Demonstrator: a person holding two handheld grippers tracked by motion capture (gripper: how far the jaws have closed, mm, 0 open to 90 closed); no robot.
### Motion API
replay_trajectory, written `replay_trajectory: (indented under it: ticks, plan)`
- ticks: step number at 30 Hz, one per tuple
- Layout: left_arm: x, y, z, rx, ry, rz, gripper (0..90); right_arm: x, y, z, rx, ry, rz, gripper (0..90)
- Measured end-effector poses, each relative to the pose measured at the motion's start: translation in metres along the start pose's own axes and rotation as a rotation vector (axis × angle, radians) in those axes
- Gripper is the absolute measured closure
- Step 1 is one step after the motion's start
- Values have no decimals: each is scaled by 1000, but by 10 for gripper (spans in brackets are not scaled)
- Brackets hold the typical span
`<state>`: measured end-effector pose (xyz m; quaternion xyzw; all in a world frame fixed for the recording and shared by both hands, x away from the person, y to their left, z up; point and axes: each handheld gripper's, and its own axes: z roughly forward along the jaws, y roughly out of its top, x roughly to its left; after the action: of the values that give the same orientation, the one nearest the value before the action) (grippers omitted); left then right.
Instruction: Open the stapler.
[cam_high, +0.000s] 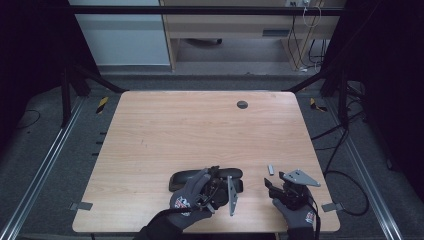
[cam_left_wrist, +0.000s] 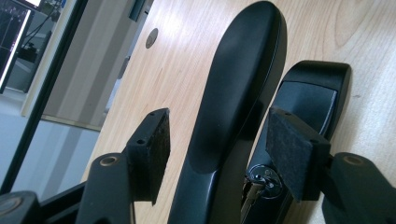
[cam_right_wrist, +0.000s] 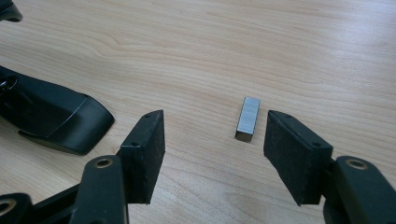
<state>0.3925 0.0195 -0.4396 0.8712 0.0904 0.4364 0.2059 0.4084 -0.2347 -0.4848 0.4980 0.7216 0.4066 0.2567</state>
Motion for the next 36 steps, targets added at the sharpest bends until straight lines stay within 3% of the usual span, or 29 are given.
replay_trajectory:
  ticks: [6,14,18,36]
  plan:
    - [-4,1,5,7,16,32,436,-1,-1,-1,-11,-4,5,440]
    - [-9,3,13,29,28,55,459,-3,-2,-2,-15,2,16,574]
    - [-12,6,17,47,45,93,473,-3,-2,-2,-17,5,18,629]
    - [-18,17,26,58,89,122,537,1,-3,-3,-8,44,15,820]
